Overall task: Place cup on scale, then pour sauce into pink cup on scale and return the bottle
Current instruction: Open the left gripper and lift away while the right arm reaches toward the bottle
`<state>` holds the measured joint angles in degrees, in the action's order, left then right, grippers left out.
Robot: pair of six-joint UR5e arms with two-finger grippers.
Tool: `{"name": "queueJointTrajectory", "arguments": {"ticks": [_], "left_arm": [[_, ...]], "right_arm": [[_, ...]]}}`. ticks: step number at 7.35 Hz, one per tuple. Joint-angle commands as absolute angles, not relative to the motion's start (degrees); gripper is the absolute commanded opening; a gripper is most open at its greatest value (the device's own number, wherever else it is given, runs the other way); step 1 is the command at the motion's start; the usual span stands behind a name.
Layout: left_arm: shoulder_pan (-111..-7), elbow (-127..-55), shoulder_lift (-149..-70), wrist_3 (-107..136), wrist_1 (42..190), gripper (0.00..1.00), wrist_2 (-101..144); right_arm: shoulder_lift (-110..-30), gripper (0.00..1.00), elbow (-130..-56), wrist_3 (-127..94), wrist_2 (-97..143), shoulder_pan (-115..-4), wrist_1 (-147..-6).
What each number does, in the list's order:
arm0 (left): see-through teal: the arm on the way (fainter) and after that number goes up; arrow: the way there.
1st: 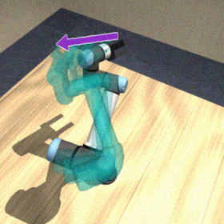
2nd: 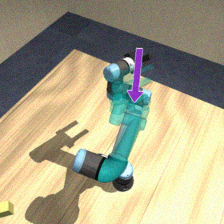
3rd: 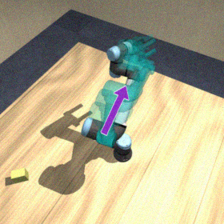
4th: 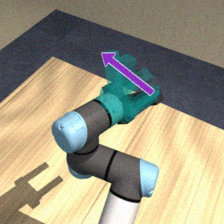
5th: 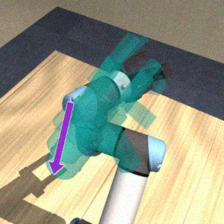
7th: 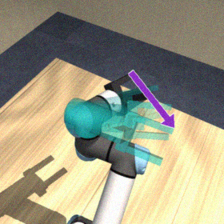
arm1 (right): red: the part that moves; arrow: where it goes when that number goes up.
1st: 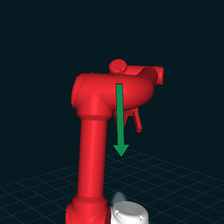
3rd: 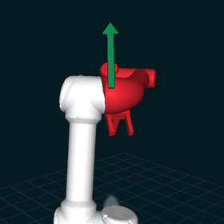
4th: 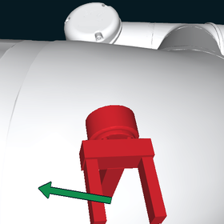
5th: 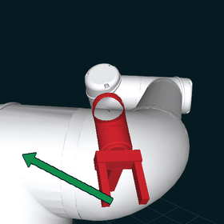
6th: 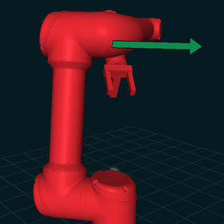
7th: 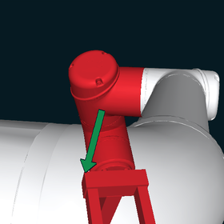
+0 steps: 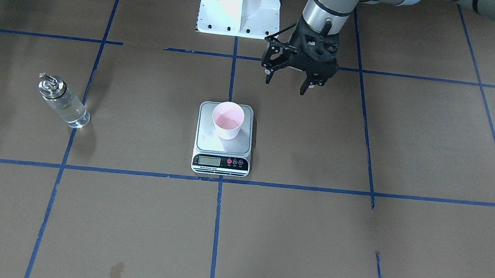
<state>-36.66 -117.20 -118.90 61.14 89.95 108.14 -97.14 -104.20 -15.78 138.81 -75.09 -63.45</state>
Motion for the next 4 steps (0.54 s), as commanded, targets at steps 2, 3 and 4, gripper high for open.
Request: {"name": "queueJointTrajectory", "arguments": {"ticks": [2, 3, 4], "left_arm": [[-38.5, -118.7, -116.0, 59.3, 90.2, 0.91, 108.2], [-38.6, -118.7, -116.0, 59.2, 90.2, 0.91, 108.2], [-38.6, -118.7, -116.0, 59.2, 90.3, 0.91, 108.2]], "right_arm": [[-100.9, 1.0, -104.3, -46.8, 127.6, -58.2, -31.8], [-101.9, 1.0, -104.5, -49.3, 127.1, -55.8, -27.3], [-102.0, 1.0, -104.5, -50.5, 126.1, -53.5, -27.1]]}}
